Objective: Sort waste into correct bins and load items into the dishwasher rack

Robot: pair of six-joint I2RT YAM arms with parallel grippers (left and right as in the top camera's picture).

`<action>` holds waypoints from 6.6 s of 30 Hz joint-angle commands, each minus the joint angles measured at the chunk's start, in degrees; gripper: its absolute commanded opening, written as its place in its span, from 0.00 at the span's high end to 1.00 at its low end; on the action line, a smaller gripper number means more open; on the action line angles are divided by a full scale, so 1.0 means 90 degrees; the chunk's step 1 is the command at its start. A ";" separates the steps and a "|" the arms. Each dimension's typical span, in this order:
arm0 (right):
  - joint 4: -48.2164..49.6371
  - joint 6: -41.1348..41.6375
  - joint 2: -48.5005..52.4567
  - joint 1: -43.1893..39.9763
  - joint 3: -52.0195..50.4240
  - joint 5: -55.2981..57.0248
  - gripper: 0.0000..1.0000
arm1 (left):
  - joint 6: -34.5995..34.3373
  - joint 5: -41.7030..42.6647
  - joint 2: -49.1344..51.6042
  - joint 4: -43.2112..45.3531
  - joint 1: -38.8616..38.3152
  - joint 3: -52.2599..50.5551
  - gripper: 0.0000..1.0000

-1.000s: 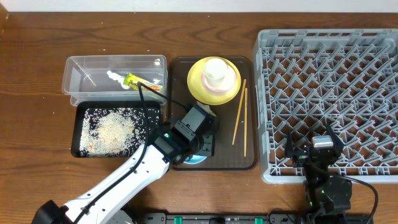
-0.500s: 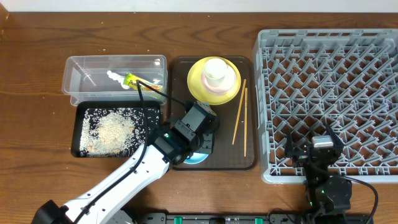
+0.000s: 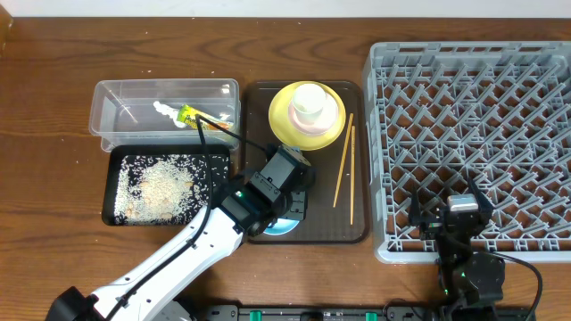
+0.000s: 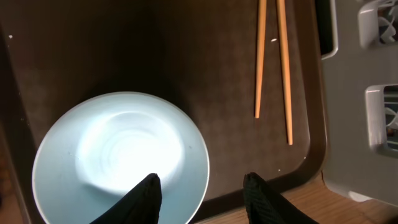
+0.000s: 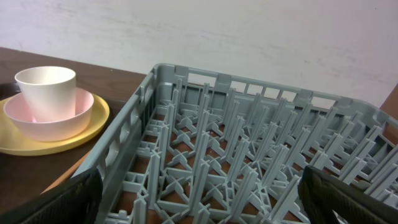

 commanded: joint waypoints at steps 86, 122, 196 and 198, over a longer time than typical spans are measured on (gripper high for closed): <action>-0.0022 -0.0027 -0.0039 0.0012 -0.0007 -0.0024 0.01 | 0.0211 -0.0750 -0.1387 -0.0474 0.1229 0.0270 0.55; 0.0787 0.1591 -0.0012 0.0012 0.0330 -0.1792 0.01 | 0.0733 -0.0719 -0.1411 -0.1277 0.4243 0.0440 0.66; -0.5149 0.6341 1.2118 0.3512 0.8252 0.1341 0.80 | 0.0736 -0.0767 -0.1100 -0.1258 0.4243 0.0398 0.12; -0.5146 0.6399 1.2118 0.3468 0.8191 0.1338 0.80 | 0.0736 -0.0767 -0.1100 -0.1258 0.4243 0.0398 0.12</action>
